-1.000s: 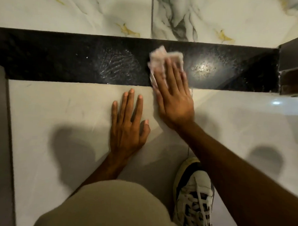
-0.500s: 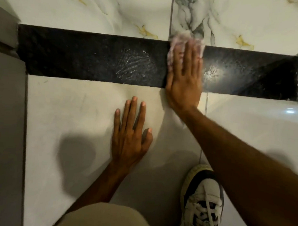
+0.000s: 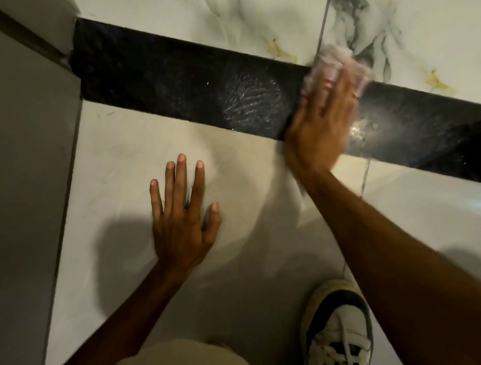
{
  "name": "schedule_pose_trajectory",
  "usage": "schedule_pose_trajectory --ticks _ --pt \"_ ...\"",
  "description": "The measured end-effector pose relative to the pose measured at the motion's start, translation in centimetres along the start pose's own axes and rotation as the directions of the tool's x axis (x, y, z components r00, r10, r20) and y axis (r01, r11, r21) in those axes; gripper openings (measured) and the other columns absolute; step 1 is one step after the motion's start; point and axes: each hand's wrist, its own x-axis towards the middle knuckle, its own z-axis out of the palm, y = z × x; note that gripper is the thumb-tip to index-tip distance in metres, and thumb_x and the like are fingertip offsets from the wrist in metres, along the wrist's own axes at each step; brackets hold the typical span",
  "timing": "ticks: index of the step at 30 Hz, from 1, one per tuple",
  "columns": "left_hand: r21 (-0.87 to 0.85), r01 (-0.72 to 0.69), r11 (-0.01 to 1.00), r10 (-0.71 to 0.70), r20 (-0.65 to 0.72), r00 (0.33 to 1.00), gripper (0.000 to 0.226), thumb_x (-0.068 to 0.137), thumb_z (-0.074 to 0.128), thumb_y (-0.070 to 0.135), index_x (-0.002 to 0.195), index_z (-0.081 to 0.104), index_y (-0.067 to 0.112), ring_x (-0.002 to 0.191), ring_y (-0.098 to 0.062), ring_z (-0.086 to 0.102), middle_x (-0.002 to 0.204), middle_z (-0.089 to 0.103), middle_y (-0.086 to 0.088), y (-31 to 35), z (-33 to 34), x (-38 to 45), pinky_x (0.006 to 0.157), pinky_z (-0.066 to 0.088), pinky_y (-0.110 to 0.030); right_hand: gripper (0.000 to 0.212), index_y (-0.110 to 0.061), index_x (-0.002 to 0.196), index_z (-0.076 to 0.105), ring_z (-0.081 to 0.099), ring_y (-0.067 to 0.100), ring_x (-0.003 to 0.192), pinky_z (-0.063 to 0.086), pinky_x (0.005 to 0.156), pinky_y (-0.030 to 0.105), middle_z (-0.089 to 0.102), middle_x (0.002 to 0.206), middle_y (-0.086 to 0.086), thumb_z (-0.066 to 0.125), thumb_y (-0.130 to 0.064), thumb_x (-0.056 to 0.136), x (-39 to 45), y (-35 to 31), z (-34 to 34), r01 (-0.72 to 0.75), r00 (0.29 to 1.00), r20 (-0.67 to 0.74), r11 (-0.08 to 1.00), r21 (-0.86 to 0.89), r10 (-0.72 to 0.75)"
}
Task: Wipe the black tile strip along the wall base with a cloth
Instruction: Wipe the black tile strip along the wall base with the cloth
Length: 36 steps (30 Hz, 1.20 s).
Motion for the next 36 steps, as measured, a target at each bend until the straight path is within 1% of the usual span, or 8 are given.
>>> schedule_pose_trajectory --ticks 6,11,16,21,25,30,33,36 --pt "0.003 0.031 1.000 -0.031 0.004 1.000 0.074 0.109 0.036 0.052 0.174 0.025 0.018 0.168 -0.037 0.020 0.182 0.021 -0.017 -0.1 -0.2 0.2 0.135 0.019 -0.064 0.058 -0.018 0.172 0.022 0.012 0.032 0.169 0.018 0.139 0.054 0.016 0.181 0.015 0.032 -0.034 0.117 -4.7 -3.6 0.6 0.561 0.810 0.173 0.826 0.053 -0.561" --pt "-0.027 0.041 0.999 -0.041 0.009 0.999 0.073 0.109 0.034 0.051 0.173 0.026 0.018 0.169 -0.035 0.018 0.182 0.019 -0.015 0.1 -0.5 0.4 0.133 0.023 -0.066 0.058 -0.017 0.170 0.029 0.009 0.030 0.169 0.023 0.138 0.054 0.018 0.180 0.016 0.031 -0.037 0.115 -7.1 5.6 -3.1 0.490 0.855 0.240 0.868 -0.084 -0.460" --pt "-0.065 0.052 0.997 -0.053 -0.001 0.999 0.074 0.108 0.036 0.052 0.174 0.024 0.020 0.170 -0.031 0.014 0.183 0.017 -0.013 0.0 0.2 0.3 0.137 0.015 -0.061 0.059 -0.014 0.172 0.021 0.011 0.037 0.169 0.015 0.139 0.055 0.014 0.180 0.020 0.032 -0.033 0.118 -1.3 -1.0 -0.8 0.211 0.976 0.083 0.973 -0.096 -0.204" --pt "-0.063 0.174 0.983 -0.175 -0.016 0.984 0.076 0.107 0.038 0.051 0.174 0.022 0.019 0.171 -0.032 0.013 0.183 0.016 -0.014 -0.2 0.5 0.5 0.138 0.004 -0.057 0.061 -0.018 0.172 0.018 0.013 0.032 0.169 0.013 0.140 0.051 0.015 0.181 0.015 0.033 -0.037 0.116 -0.9 -10.9 3.0 0.525 0.834 0.178 0.850 0.033 -0.522" --pt "-0.016 0.193 0.981 -0.193 0.000 0.981 0.076 0.108 0.042 0.050 0.174 0.022 0.019 0.171 -0.032 0.013 0.183 0.015 -0.014 0.1 -0.1 0.4 0.137 0.015 -0.062 0.057 -0.020 0.172 0.022 0.010 0.030 0.170 0.014 0.141 0.052 0.015 0.181 0.012 0.033 -0.035 0.117 -4.3 -6.0 0.7 0.727 0.655 0.243 0.684 0.054 -0.715" --pt "-0.033 0.230 0.973 -0.231 -0.008 0.973 0.075 0.109 0.039 0.053 0.175 0.020 0.022 0.171 -0.033 0.011 0.184 0.013 -0.013 0.0 0.1 0.4 0.135 0.018 -0.065 0.060 -0.021 0.171 0.022 0.014 0.031 0.169 0.025 0.137 0.057 0.019 0.180 0.014 0.032 -0.036 0.114 -5.5 -0.4 -1.7 0.608 0.771 0.282 0.791 -0.059 -0.571" --pt "-0.067 0.276 0.959 -0.280 -0.054 0.959 0.075 0.109 0.038 0.053 0.175 0.020 0.023 0.171 -0.031 0.009 0.184 0.013 -0.012 0.0 0.8 0.4 0.138 0.010 -0.063 0.060 -0.020 0.172 0.020 0.008 0.032 0.170 0.012 0.140 0.050 0.013 0.181 0.014 0.029 -0.036 0.115 -2.2 -5.9 -0.2 0.461 0.873 0.194 0.887 -0.026 -0.448" --pt "-0.093 0.309 0.946 -0.319 -0.113 0.941 0.075 0.108 0.041 0.051 0.174 0.022 0.022 0.171 -0.029 0.010 0.184 0.016 -0.011 -0.2 1.6 0.4 0.139 0.003 -0.058 0.059 -0.019 0.172 0.020 0.008 0.033 0.170 0.007 0.140 0.049 0.013 0.181 0.014 0.031 -0.035 0.116 0.5 -13.8 2.9 0.526 0.826 0.207 0.849 0.050 -0.524"
